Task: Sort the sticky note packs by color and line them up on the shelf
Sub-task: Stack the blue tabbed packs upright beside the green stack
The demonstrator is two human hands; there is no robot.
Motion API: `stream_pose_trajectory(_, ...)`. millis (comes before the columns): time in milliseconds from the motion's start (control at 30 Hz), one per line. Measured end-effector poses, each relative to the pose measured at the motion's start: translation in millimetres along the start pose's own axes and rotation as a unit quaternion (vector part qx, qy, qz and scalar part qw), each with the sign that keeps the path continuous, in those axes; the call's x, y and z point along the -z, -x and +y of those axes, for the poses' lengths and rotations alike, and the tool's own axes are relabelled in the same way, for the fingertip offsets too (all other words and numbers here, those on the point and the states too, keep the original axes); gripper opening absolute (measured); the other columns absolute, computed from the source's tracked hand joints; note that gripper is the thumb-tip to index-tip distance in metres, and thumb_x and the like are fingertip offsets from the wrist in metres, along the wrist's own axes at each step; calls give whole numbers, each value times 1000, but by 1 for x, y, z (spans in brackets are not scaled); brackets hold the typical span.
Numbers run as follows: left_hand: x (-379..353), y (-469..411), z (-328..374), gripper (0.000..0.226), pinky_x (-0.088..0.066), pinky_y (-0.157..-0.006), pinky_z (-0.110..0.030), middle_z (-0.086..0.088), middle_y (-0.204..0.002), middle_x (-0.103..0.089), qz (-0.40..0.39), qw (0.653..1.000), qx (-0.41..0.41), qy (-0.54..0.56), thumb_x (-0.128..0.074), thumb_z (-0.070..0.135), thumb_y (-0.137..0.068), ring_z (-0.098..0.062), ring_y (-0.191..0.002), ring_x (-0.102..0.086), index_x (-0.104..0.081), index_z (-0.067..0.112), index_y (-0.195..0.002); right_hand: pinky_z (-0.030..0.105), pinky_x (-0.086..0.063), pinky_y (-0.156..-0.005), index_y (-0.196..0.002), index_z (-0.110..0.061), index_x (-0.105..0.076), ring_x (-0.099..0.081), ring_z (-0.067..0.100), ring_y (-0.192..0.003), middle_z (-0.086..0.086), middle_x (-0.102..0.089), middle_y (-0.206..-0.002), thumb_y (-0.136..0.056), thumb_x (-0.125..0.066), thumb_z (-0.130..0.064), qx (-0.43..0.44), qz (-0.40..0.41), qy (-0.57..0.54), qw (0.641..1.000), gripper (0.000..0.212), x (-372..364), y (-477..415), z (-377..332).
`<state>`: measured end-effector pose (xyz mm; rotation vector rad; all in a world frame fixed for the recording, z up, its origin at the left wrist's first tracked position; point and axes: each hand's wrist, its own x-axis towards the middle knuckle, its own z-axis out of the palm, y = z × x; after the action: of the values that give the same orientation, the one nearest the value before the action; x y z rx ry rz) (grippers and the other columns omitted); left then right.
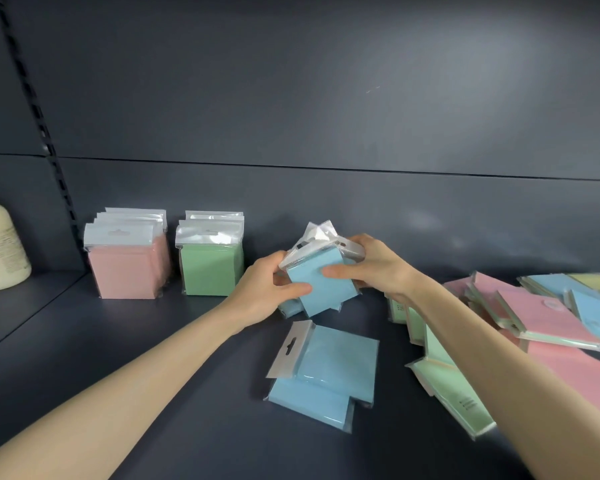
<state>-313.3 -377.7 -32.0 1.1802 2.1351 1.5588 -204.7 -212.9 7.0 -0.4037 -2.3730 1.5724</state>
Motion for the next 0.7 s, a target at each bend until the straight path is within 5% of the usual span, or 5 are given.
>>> stream_pose_trajectory(133, 2, 3, -2, 28, -46, -68, -14, -3, -83, -68, 58, 997, 4, -57, -73, 29, -80, -12, -75, -63, -59, 12, -96, 12, -51, -59, -80, -19, -50, -63, 1, -63, -5, -64, -79, -75, -72, 10, 32, 44, -30, 998, 36, -10, -1, 9)
stream_pose_trajectory(233, 8, 6, -4, 37, -43, -67, -24, -4, -83, -64, 77, 984, 29, -157, -67, 45, -82, -17, -76, -59, -58, 10, -90, 8, -48, -61, -86, -17, -53, -63, 0, -70, -6, -64, -85, -74, -75, 4, 38, 50, -5, 998, 33, -18, -7, 15)
stream_pose_trajectory(433, 10, 13, 2, 62, -39, -65, -32, -5, -90, -55, 37, 915, 72, -395, -49, 64, -85, -23, -83, -54, -49, 6, -106, 38, -51, -92, -105, -15, -57, -67, 23, -96, 6, -68, -102, -71, -82, -19, -3, 43, 60, 997, 42, -26, -19, 27)
stream_pose_trajectory(700, 1, 7, -10, 54, -50, -89, -36, 3, -112, -63, 20, 986, 99, -134, -69, 36, -82, -15, -100, -61, -43, 15, -125, 34, -52, -91, -119, -4, -51, -65, 22, -99, 12, -67, -110, -81, -72, -8, -24, 8, 33, 999, 44, -28, -14, 22)
